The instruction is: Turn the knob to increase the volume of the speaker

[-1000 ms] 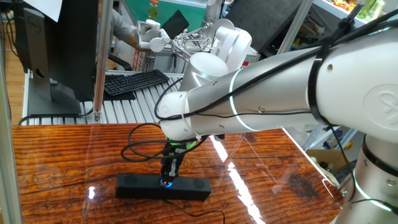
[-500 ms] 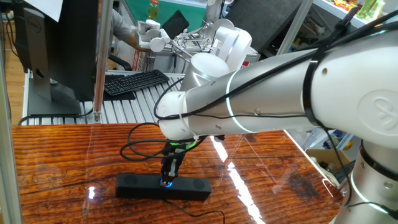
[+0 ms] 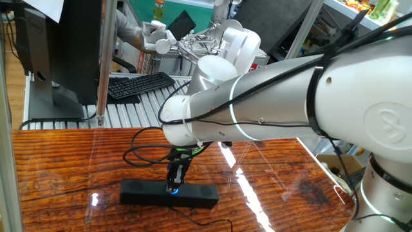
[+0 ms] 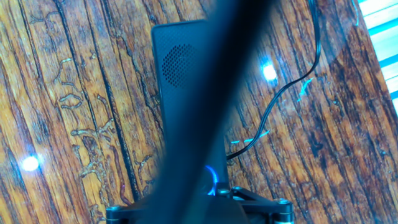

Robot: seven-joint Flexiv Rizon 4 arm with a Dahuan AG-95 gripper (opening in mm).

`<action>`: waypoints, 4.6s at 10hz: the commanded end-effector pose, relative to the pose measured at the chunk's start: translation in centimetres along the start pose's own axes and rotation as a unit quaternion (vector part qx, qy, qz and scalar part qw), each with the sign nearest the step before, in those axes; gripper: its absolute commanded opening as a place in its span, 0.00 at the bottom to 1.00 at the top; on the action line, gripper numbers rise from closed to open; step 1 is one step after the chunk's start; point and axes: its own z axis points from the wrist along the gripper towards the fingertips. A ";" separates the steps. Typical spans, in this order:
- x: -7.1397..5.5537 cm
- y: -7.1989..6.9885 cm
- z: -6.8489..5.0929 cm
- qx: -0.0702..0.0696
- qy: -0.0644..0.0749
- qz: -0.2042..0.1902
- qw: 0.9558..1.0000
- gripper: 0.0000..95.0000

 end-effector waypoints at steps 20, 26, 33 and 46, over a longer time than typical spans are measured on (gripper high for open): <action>0.0 0.0 1.9 -0.020 0.008 0.000 1.000 0.80; 0.2 -0.3 1.4 -0.012 0.011 -0.023 1.000 1.00; 0.2 -0.5 0.6 0.014 0.014 -0.108 0.994 0.80; -0.7 -1.8 -1.8 0.026 0.027 -0.457 0.889 0.80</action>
